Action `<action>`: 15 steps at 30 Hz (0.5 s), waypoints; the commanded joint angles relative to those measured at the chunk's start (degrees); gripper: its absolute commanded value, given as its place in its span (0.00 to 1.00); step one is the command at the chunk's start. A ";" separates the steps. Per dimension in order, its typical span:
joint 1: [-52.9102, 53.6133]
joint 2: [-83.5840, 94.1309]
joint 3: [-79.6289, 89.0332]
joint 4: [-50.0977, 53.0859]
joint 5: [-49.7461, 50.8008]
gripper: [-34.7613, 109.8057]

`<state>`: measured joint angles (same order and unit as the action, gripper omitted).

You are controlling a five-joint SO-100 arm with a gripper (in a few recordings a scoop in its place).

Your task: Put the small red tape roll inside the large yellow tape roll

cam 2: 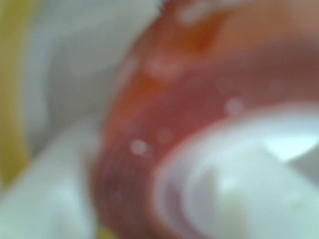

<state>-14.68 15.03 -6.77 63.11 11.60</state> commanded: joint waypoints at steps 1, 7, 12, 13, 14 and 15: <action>0.62 2.90 -7.03 -2.02 1.49 0.26; 1.32 2.46 -7.03 -1.49 1.49 0.30; 1.32 2.20 -7.03 -0.97 1.49 0.32; 1.32 2.20 -7.03 -0.88 1.49 0.33; 1.23 2.11 -7.03 -0.70 1.49 0.35; 1.14 2.11 -7.03 -0.62 1.49 0.35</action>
<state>-13.89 14.15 -7.29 62.58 11.60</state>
